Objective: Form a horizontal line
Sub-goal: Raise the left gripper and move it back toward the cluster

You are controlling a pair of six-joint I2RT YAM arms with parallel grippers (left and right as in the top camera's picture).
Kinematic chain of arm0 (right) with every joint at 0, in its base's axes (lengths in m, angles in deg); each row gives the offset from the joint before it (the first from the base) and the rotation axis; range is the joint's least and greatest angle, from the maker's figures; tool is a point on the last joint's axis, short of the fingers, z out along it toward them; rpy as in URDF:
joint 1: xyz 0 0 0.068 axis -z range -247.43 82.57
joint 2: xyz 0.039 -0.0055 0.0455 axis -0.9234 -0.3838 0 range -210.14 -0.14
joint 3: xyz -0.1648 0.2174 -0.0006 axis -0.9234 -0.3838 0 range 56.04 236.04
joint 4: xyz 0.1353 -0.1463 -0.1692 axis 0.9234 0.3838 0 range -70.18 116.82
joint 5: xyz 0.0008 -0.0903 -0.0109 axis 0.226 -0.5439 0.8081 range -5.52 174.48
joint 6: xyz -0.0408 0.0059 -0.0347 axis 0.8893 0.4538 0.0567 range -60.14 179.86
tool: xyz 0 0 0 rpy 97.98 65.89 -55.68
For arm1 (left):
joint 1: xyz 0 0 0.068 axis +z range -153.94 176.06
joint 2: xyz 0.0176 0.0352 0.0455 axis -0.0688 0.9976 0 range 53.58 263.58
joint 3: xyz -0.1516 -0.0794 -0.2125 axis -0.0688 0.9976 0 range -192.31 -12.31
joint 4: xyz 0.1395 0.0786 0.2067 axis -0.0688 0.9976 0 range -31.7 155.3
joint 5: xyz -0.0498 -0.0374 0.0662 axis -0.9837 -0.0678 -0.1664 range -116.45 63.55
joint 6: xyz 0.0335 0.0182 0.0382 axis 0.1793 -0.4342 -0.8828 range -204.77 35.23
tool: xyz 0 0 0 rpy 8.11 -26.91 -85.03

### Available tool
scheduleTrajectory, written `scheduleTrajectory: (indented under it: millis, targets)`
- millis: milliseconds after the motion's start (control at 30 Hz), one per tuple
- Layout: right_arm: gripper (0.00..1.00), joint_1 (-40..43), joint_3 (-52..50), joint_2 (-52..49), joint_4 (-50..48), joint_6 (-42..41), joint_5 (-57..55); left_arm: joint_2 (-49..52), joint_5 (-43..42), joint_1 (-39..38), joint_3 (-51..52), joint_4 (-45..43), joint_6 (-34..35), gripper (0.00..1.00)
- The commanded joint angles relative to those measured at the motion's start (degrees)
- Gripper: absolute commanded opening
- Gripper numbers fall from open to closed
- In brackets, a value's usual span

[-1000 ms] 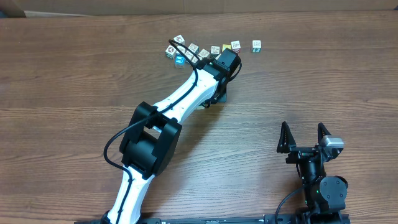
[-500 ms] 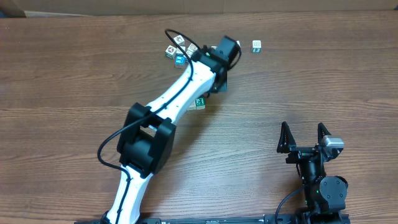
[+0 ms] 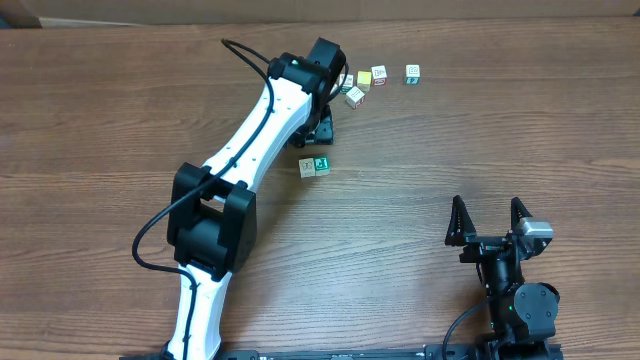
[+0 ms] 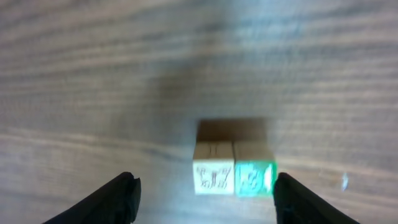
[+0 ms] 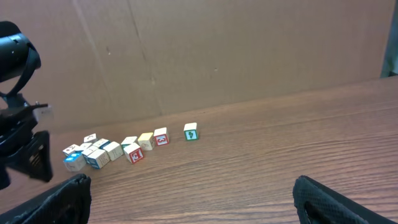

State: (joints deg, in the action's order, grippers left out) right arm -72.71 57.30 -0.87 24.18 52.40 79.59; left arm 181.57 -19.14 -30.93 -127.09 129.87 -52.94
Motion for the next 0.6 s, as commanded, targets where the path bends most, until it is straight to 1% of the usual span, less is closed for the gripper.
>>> scheduleTrajectory:
  millis: [0,33,67,133,167,333,433,567]
  targets:
    - [1.00,0.15,-0.81,0.57,-0.22,0.26,0.09,-1.33,-1.27,-1.03,0.04,1.60,-0.17,0.58]
    - [1.00,0.15,-0.81,0.57,-0.22,0.26,0.09,-1.33,-1.25,-1.38,0.07,2.03,-0.17,0.53]
    - [1.00,0.15,-0.81,0.57,-0.22,0.26,0.07,-1.33,-1.27,-1.79,0.11,2.16,-0.22,0.43]
    - [1.00,0.15,-0.81,0.57,-0.22,0.26,0.09,-1.33,-1.25,-2.43,0.15,2.10,-0.22,0.12]
    - [1.00,0.15,-0.81,0.57,-0.22,0.26,0.09,-1.33,-1.25,-2.73,0.15,1.95,-0.20,0.04]
    - [1.00,0.15,-0.81,0.57,-0.22,0.26,0.09,-1.33,-2.78,-4.90,0.15,1.86,0.87,0.04]
    - [1.00,0.15,-0.81,0.57,-0.22,0.26,0.09,-1.33,-2.58,-7.23,0.57,1.84,4.17,0.04]
    - [1.00,0.15,-0.81,0.57,-0.22,0.26,0.09,-1.33,-0.37,-10.86,3.10,0.81,10.73,0.04]
